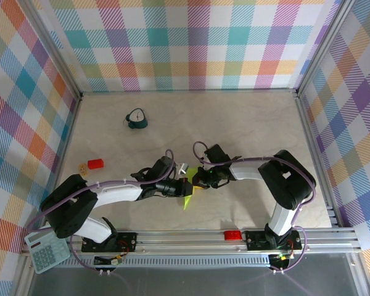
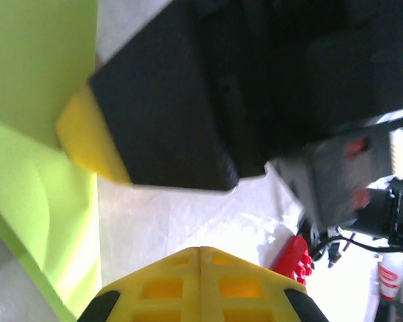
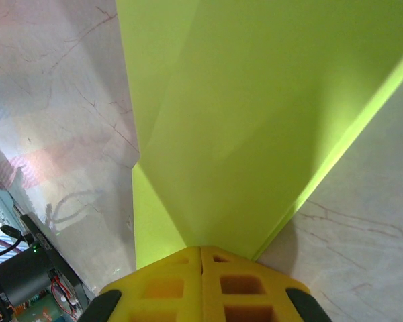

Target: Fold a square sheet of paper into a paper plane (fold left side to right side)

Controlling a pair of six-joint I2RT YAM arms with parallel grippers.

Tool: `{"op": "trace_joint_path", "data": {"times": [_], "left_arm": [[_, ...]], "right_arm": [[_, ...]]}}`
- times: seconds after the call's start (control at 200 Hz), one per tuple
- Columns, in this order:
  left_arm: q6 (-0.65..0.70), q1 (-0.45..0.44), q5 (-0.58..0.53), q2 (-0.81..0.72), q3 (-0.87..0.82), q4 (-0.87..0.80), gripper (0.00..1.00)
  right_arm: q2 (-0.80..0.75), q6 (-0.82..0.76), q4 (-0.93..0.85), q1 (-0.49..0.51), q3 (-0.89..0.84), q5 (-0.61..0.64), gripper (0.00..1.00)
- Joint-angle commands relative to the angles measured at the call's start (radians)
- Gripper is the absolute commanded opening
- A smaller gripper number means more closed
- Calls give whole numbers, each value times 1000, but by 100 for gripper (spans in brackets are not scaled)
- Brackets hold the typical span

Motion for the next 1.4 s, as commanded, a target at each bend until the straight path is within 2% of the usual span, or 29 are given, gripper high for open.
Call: {"op": "trace_joint_path", "data": {"times": [0.0, 0.42, 0.665, 1.395], "left_arm": [[-115, 4, 89, -10, -69, 116, 0], [-116, -14, 116, 33, -84, 107, 0], [-110, -15, 80, 61, -95, 102, 0], [-112, -16, 72, 76, -143, 104, 0]], "right_arm": [[60, -16, -146, 11, -11, 78, 0], [81, -21, -173, 24, 12, 90, 0], [81, -26, -182, 27, 14, 91, 0], [100, -49, -232, 29, 41, 111, 0]]}}
